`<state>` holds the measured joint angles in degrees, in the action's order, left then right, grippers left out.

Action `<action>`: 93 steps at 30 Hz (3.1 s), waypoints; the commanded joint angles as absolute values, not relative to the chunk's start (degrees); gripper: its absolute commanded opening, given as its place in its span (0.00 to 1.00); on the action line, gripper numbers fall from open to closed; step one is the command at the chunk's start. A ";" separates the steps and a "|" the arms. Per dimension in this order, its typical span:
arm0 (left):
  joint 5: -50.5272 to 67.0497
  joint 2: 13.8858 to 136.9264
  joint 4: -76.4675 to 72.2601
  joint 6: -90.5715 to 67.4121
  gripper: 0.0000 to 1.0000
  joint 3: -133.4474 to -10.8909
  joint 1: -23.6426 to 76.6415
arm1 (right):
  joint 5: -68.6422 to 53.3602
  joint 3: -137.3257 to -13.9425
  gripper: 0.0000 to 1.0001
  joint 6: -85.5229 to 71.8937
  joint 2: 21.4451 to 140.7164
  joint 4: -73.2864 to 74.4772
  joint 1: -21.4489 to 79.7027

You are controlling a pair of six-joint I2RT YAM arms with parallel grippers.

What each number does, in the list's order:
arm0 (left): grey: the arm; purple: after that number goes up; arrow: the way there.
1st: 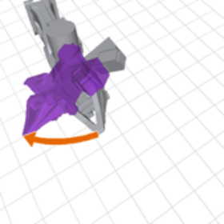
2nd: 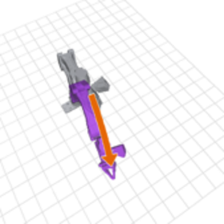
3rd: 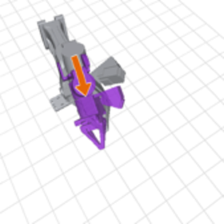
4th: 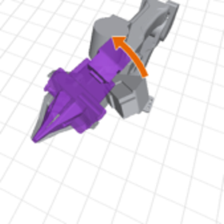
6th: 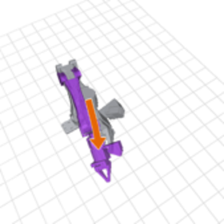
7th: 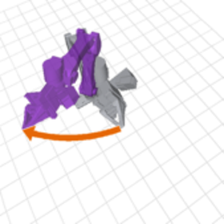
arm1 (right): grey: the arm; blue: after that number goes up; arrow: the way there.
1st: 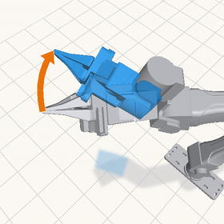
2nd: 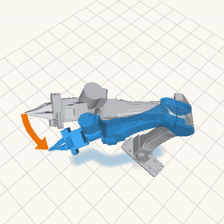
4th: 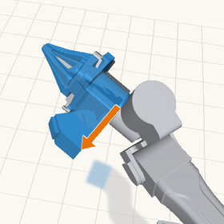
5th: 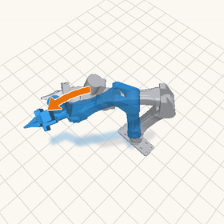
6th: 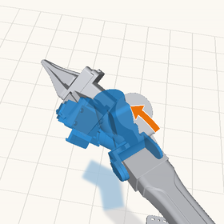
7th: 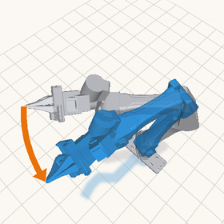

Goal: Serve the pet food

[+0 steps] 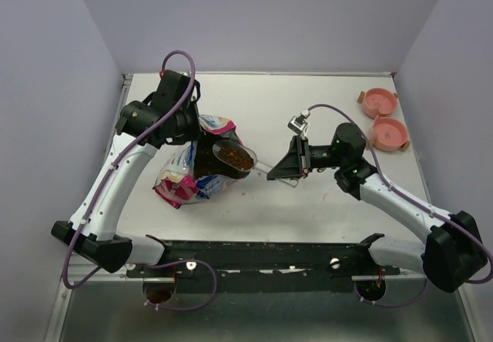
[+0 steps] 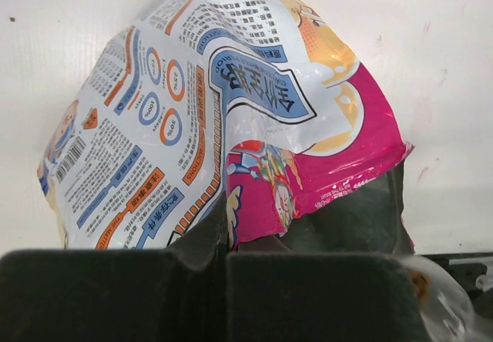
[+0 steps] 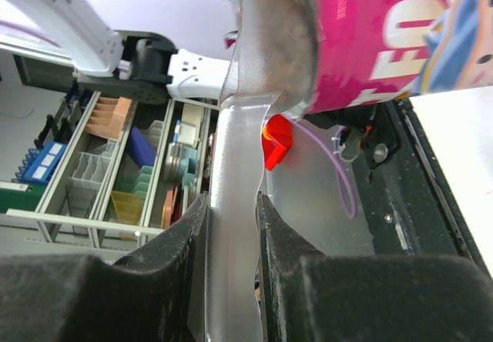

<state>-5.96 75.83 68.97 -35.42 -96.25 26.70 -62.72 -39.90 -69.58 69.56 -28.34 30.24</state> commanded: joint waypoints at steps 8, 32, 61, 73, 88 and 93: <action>-16.17 75.68 67.68 -41.57 0.00 -105.56 25.75 | -62.49 -54.39 0.00 -70.22 63.71 -11.35 24.09; -8.35 72.33 63.72 -39.99 0.00 -100.28 25.49 | -57.58 -61.01 0.00 -81.65 86.04 -32.43 -6.67; -7.29 74.00 62.23 -38.76 0.00 -100.11 25.31 | -48.52 -52.56 0.00 -68.47 99.58 -37.27 -29.88; -7.12 73.74 62.14 -38.85 0.00 -98.96 24.17 | -44.21 -59.32 0.00 -60.03 103.53 -20.41 -30.32; -6.77 73.65 61.96 -38.76 0.00 -98.61 23.64 | -37.09 -68.11 0.00 -49.32 103.97 2.89 -30.76; -6.59 73.48 61.96 -38.76 0.00 -98.61 23.55 | -34.72 -72.41 0.00 -45.01 105.55 10.89 -30.76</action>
<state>-8.23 76.71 69.47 -38.37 -97.32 23.94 -38.39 -68.51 -50.78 103.24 1.61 -30.13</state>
